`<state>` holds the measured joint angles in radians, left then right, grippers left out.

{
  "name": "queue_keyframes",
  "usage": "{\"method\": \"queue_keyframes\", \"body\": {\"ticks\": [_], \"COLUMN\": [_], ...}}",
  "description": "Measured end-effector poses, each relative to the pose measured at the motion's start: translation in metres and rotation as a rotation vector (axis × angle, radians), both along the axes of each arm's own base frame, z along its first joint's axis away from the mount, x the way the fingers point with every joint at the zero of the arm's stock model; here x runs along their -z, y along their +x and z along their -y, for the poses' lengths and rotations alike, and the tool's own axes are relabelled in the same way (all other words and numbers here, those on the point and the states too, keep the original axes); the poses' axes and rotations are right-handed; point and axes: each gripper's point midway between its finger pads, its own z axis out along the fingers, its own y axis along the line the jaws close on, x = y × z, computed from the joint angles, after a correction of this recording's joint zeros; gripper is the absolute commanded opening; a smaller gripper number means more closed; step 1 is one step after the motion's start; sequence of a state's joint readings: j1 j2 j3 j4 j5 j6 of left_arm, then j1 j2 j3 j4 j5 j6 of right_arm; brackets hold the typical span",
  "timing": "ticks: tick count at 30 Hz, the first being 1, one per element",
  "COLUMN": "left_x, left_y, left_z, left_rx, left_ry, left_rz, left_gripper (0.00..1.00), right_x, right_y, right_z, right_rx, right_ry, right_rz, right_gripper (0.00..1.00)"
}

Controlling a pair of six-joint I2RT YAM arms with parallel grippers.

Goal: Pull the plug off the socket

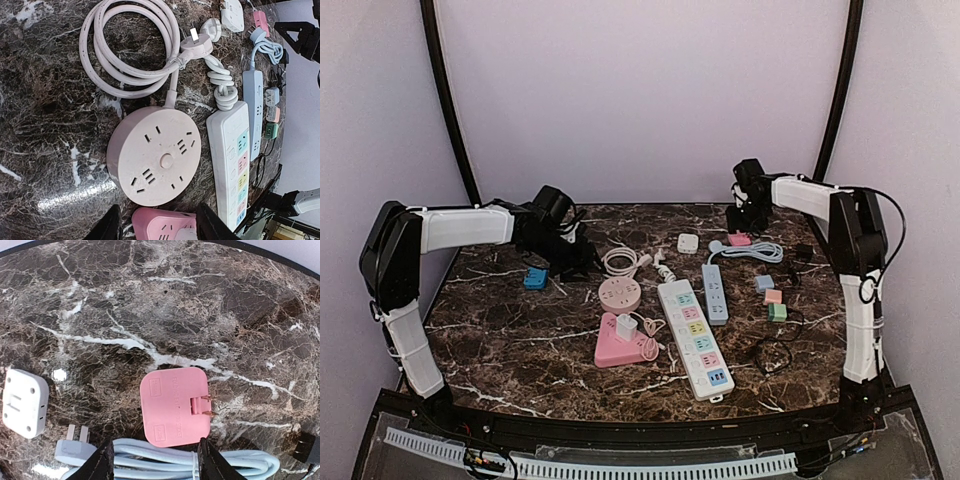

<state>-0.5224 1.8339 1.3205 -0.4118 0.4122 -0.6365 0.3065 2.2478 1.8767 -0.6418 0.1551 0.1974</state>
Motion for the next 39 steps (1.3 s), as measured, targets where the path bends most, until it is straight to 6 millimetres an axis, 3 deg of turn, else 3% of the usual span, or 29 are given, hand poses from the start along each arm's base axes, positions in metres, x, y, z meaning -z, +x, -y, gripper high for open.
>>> {"method": "queue_keyframes", "body": {"ticks": [6,9,14,18,23,27,32,39], "left_x": [0.001,0.007,0.024,0.036,0.033,0.029,0.036,0.044], "left_y": [-0.006,-0.017,-0.043,-0.061,-0.07,-0.078,-0.092,-0.109], "left_z": [0.005,0.011,0.017,0.012,0.005,0.0,-0.005,-0.004], "left_rx": [0.021,0.048,0.097,0.112,0.11,0.112,0.126,0.155], "left_ry": [-0.004,0.003,0.028,0.052,0.052,0.048,0.042,0.008], "left_rz": [-0.007,-0.02,-0.062,-0.099,-0.1,-0.099,-0.137,-0.2], "left_gripper": [0.5,0.5,0.49,0.5,0.5,0.49,0.5,0.5], "right_x": [-0.032,-0.047,-0.059,-0.062,-0.069,-0.081,-0.087,-0.084], "right_y": [-0.018,-0.034,-0.075,-0.122,-0.175,-0.209,-0.246,-0.287], "right_z": [-0.016,-0.035,-0.086,-0.143,-0.196,-0.226,-0.254,-0.274], "right_rx": [-0.041,-0.088,-0.22,-0.375,-0.533,-0.636,-0.75,-0.871], "right_ry": [0.09,0.161,0.258,0.308,0.349,0.387,0.405,0.412], "right_rz": [0.038,0.053,0.048,0.019,-0.012,-0.022,-0.04,-0.105], "right_gripper": [0.55,0.55,0.55,0.58,0.63,0.68,0.72,0.76]}}
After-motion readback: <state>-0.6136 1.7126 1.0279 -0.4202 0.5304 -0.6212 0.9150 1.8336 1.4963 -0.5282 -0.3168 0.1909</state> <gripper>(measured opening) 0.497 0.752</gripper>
